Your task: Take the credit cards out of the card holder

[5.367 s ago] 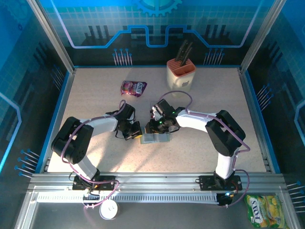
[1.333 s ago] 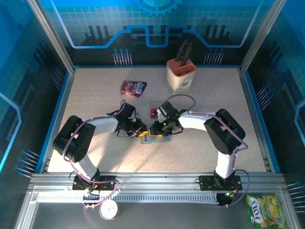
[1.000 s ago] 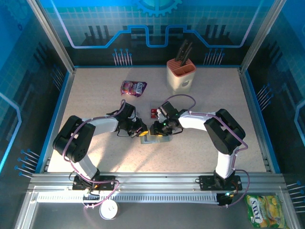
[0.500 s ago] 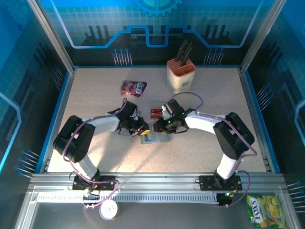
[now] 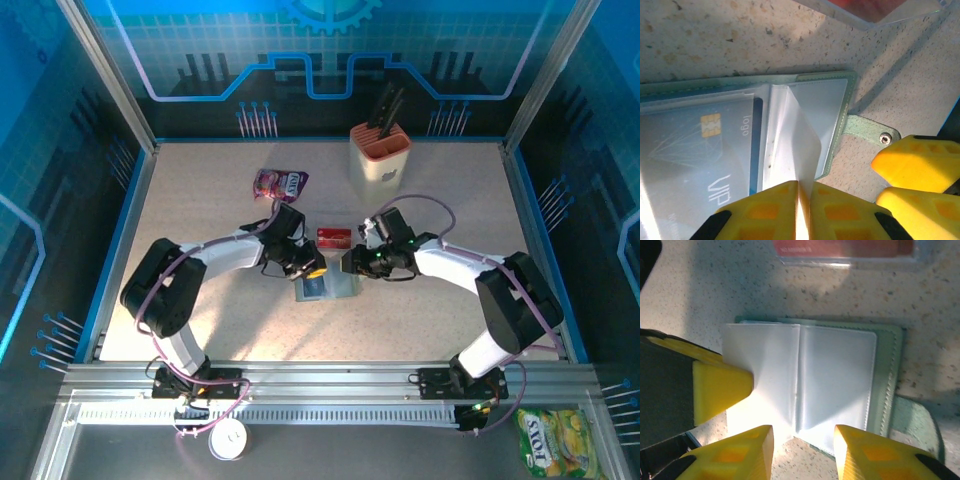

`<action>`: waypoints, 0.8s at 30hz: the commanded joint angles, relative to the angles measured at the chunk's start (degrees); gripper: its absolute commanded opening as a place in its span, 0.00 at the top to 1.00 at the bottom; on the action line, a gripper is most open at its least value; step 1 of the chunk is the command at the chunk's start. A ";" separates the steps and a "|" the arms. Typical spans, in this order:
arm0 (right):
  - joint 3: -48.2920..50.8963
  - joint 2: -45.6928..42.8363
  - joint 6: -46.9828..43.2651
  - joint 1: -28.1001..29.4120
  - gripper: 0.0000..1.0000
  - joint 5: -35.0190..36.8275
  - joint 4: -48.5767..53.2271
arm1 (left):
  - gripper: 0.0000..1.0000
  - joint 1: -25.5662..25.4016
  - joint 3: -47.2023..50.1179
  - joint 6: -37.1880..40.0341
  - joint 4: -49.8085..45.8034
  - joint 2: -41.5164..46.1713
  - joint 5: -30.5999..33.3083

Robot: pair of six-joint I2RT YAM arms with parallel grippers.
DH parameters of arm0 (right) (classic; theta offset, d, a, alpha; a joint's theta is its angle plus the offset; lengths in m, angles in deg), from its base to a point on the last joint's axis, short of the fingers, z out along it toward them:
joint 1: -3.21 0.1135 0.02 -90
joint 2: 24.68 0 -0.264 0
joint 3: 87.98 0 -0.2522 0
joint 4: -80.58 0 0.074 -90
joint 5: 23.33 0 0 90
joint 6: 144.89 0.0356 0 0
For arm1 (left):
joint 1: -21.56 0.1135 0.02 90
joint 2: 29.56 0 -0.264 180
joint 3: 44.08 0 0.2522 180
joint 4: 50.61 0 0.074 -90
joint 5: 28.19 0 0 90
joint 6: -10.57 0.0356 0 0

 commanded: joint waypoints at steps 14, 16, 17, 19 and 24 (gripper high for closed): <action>3.86 -3.54 -2.17 -4.96 0.62 -4.09 -2.22 | 0.79 -4.56 -10.53 -0.97 -4.04 -8.59 0.60; 3.96 -3.71 -2.30 -5.37 0.62 -4.23 -1.91 | 0.78 -4.76 -11.57 -1.05 -4.19 -9.34 0.48; 3.95 -3.82 -2.31 -5.50 0.62 -4.27 -1.86 | 0.77 -4.88 -12.05 -1.11 -4.26 -9.66 0.36; 4.03 -4.11 -2.31 -5.67 0.61 -4.37 -1.86 | 0.77 -4.87 -12.80 -0.98 -4.35 -10.15 0.16; 3.87 -4.52 -1.96 -5.73 0.61 -4.37 -1.59 | 0.76 -4.92 -14.50 -0.53 -4.91 -10.82 -0.18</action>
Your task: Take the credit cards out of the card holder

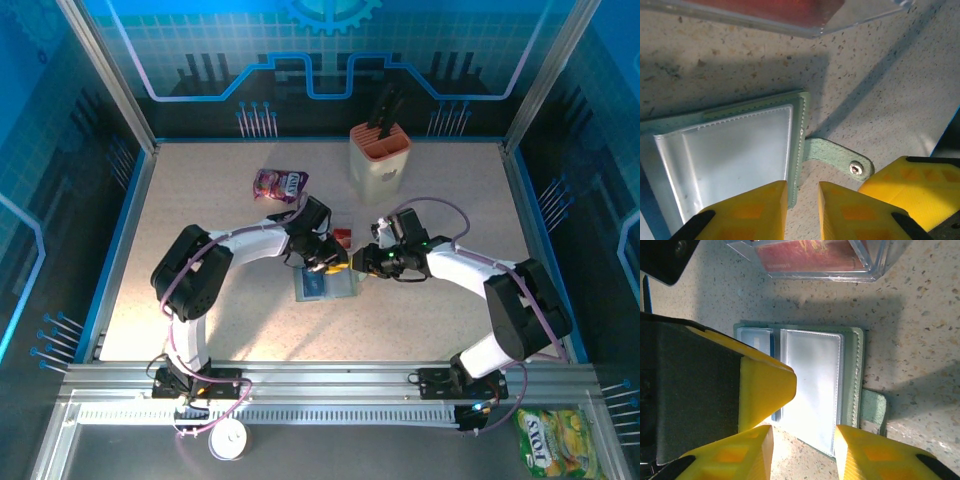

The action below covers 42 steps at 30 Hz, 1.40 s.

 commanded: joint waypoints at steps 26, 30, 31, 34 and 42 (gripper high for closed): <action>-5.37 0.97 2.26 5.49 0.61 2.12 0.78 | 0.76 3.40 9.70 2.32 -1.89 12.42 1.54; -7.63 1.74 2.24 7.11 0.61 2.72 1.69 | 0.77 3.90 12.50 1.83 -0.85 14.92 1.75; -8.05 2.05 2.23 7.36 0.61 2.82 1.87 | 0.76 4.03 12.81 1.83 -0.76 15.20 1.77; -9.35 3.27 2.36 7.95 0.61 2.75 2.15 | 0.76 4.38 13.37 1.87 -0.71 15.72 1.67; -12.80 6.77 2.01 9.54 0.61 2.49 3.03 | 0.76 5.85 15.54 2.45 -1.07 18.09 2.28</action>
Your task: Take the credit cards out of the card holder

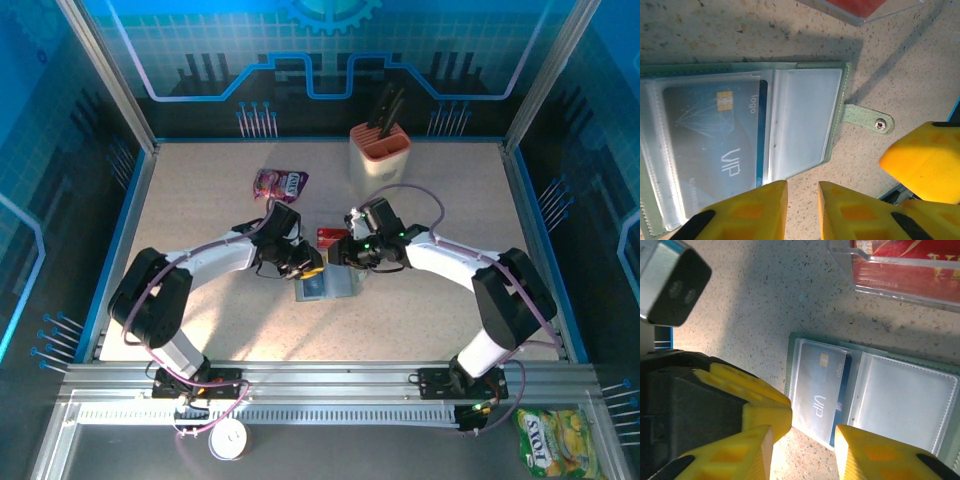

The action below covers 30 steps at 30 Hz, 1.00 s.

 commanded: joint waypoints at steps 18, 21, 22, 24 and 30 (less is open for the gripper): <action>-1.63 3.00 0.12 2.02 0.61 -0.04 1.67 | 0.77 1.50 3.16 1.06 1.29 0.39 0.00; -2.58 3.79 -0.20 2.21 0.61 -0.13 2.18 | 0.77 1.66 3.90 1.41 1.65 0.83 0.64; -2.89 4.03 -0.22 2.19 0.61 -0.14 2.58 | 0.78 1.87 3.98 1.43 1.29 0.86 0.70; -3.18 4.25 -0.15 2.36 0.61 -0.40 2.45 | 0.78 2.03 4.64 1.45 1.34 1.38 0.81; -3.57 4.04 -0.65 2.90 0.61 0.03 3.51 | 0.78 2.47 7.04 0.99 2.93 2.73 1.27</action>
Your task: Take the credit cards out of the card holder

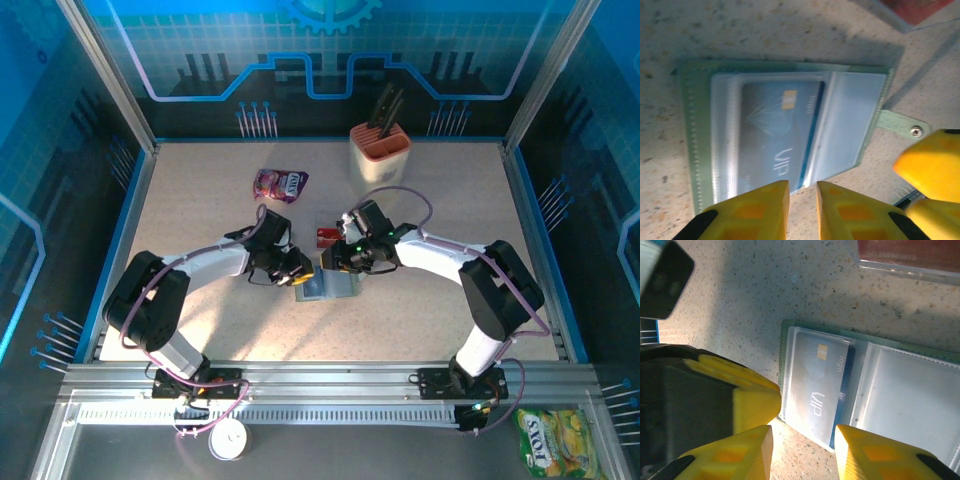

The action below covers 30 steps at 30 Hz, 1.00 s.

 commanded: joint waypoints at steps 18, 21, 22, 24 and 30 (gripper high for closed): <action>-3.21 4.85 -0.17 2.55 0.61 -1.38 1.07 | 0.81 1.40 4.97 0.24 2.32 1.58 0.46; -3.65 5.79 -0.21 2.76 0.61 -1.82 0.95 | 0.84 1.42 5.93 -0.25 3.79 1.16 0.00; -3.82 6.16 -0.26 2.77 0.61 -1.85 1.06 | 0.85 1.38 5.99 -0.25 4.07 0.83 -0.21; -3.92 6.46 -0.01 2.85 0.61 -1.92 0.94 | 0.87 1.45 5.92 -0.30 4.25 0.17 -0.64; -4.53 7.96 0.20 3.20 0.61 -2.76 0.55 | 0.94 1.45 5.46 0.45 3.38 -0.98 -0.29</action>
